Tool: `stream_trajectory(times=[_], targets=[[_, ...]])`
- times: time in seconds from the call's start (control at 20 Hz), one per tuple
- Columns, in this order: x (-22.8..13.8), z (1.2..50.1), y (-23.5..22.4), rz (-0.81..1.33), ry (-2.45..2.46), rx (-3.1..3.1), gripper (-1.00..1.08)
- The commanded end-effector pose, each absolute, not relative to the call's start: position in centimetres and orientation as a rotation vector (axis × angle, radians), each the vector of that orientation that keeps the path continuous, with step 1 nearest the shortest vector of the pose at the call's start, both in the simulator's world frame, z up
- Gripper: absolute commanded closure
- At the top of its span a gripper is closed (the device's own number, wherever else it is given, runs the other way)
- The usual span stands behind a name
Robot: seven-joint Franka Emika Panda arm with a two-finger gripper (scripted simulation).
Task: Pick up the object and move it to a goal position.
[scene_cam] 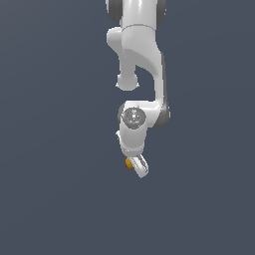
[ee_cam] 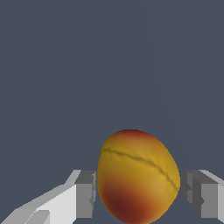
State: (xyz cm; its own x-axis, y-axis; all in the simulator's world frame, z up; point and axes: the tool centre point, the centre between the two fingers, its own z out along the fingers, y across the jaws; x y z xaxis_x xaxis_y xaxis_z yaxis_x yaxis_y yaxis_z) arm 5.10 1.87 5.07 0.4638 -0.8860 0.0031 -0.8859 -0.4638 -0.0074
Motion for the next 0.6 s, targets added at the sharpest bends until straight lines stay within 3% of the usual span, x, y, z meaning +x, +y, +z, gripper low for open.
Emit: stream_trajectory(times=[0.0, 0.55], targets=[[4.9, 5.9, 2.9, 0.0, 1.626, -2.688, 1.08], [6.0, 13.0, 8.9, 0.0, 1.627, -2.688, 1.08]])
